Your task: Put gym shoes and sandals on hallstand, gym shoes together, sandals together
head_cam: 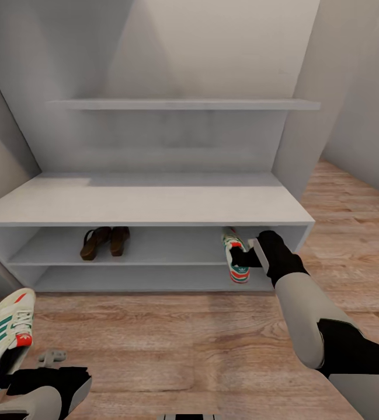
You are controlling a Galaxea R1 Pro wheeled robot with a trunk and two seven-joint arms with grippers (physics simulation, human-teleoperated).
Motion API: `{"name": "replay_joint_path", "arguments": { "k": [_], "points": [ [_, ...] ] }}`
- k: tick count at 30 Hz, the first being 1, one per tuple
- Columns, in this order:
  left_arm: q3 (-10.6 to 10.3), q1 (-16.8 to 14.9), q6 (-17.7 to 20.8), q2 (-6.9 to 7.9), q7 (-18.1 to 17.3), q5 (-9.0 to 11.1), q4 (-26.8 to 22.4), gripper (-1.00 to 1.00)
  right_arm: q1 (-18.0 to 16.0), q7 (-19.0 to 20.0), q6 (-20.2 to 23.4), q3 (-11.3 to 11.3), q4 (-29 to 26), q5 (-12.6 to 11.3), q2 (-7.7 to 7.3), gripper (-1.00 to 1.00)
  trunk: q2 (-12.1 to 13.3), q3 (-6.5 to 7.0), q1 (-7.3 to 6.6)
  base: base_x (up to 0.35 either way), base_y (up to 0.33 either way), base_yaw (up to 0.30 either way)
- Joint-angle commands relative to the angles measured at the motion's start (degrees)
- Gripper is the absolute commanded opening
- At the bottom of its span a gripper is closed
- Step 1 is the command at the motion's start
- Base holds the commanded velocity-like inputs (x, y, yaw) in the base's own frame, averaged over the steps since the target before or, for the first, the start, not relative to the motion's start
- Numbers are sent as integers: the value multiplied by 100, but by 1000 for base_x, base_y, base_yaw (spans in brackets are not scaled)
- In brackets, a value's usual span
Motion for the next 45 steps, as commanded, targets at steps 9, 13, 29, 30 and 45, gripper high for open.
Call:
{"name": "replay_joint_path", "arguments": {
  "k": [9,13,29,30,45],
  "points": [
    [-1,0,24,0,-5,-11,0,-100,0,-14,0,1,230,4,0,-100,0,0,0,19,6,0],
    [-1,2,23,0,-5,-11,0,-100,0,-14,0,1,242,4,0,-100,0,0,0,1,0,0],
    [-1,1,24,-2,-5,-11,0,-100,0,-19,-9,1,245,9,0,-100,0,0,0,0,0,0],
    [-1,0,24,-2,-5,-11,0,-100,0,-21,-11,1,245,10,0,-100,0,0,0,0,0,0],
    [-1,1,24,0,-5,-11,0,-100,0,-29,-339,5,518,12,0,-100,0,0,0,0,0,0]
  ]
}}
